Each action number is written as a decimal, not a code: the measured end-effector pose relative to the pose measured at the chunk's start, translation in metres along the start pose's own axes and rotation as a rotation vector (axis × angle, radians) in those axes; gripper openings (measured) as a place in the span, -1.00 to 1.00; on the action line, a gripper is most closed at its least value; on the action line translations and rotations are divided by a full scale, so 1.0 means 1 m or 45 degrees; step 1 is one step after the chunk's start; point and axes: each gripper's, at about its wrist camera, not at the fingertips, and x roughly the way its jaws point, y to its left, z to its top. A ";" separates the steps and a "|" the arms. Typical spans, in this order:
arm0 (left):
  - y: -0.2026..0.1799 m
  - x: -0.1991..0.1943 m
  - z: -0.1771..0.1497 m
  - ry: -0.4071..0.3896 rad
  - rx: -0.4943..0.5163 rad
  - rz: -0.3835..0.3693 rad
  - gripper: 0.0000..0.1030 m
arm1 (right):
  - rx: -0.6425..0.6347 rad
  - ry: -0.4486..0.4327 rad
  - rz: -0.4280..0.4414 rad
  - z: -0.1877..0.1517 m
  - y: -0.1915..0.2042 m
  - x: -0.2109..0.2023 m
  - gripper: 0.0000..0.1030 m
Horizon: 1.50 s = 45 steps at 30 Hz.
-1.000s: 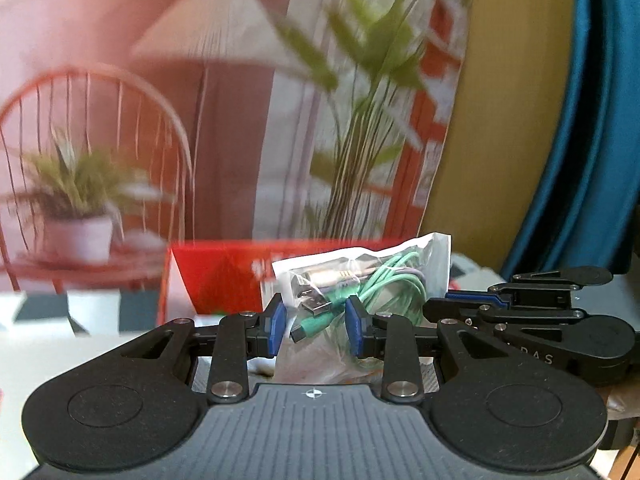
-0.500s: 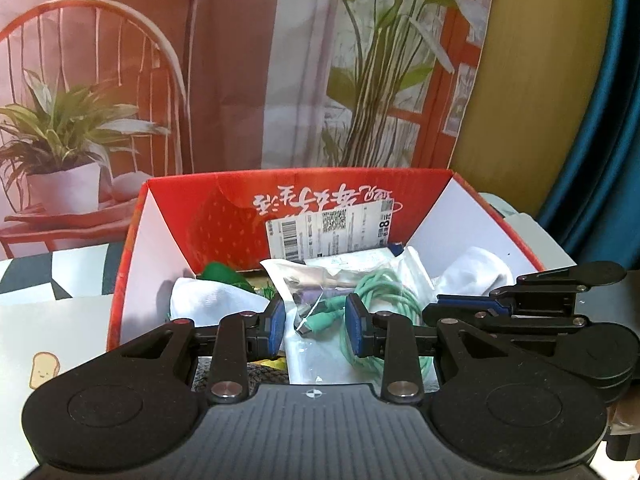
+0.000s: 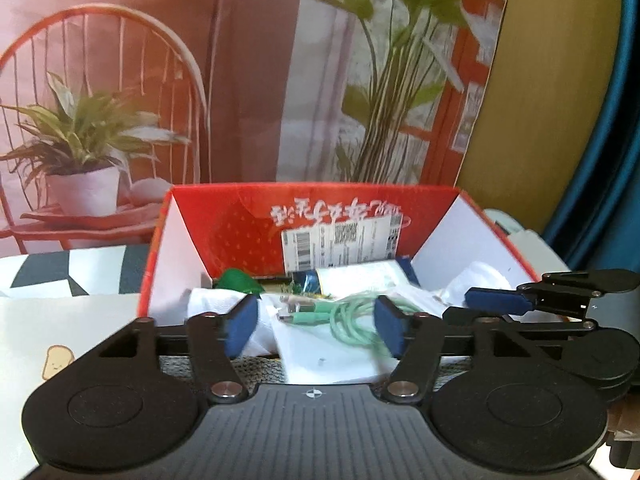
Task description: Organize soft objects
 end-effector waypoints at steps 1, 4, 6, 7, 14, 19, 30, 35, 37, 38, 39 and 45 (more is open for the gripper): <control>0.000 -0.005 0.000 -0.010 0.000 0.010 0.49 | -0.004 -0.011 -0.009 0.001 0.000 -0.004 -0.51; 0.002 -0.022 0.001 -0.054 -0.009 0.030 0.82 | -0.007 -0.051 -0.027 0.004 0.001 -0.017 0.02; 0.004 -0.036 0.002 -0.096 -0.022 0.034 0.95 | 0.004 -0.084 -0.034 0.006 0.001 -0.028 0.21; 0.004 -0.042 0.002 -0.108 -0.027 0.040 1.00 | 0.014 -0.094 -0.035 0.007 0.000 -0.032 0.34; 0.005 -0.080 0.004 -0.132 -0.058 0.085 1.00 | 0.099 -0.157 -0.036 0.010 0.001 -0.068 0.99; 0.001 -0.110 -0.001 -0.173 -0.098 0.131 1.00 | 0.180 -0.182 -0.057 0.008 0.005 -0.092 0.99; -0.015 -0.186 -0.016 -0.267 -0.125 0.277 1.00 | 0.247 -0.291 -0.116 0.000 0.018 -0.173 0.99; -0.033 -0.222 -0.026 -0.282 -0.077 0.365 1.00 | 0.248 -0.339 -0.139 -0.008 0.027 -0.216 0.99; -0.038 -0.236 -0.032 -0.298 -0.069 0.366 1.00 | 0.244 -0.359 -0.144 -0.012 0.032 -0.233 0.99; -0.040 -0.245 -0.036 -0.304 -0.072 0.355 1.00 | 0.242 -0.368 -0.148 -0.015 0.034 -0.241 0.99; -0.041 -0.253 -0.040 -0.306 -0.077 0.345 1.00 | 0.238 -0.377 -0.152 -0.018 0.037 -0.250 0.99; -0.056 -0.295 -0.062 -0.329 -0.073 0.379 1.00 | 0.231 -0.414 -0.151 -0.041 0.052 -0.297 0.99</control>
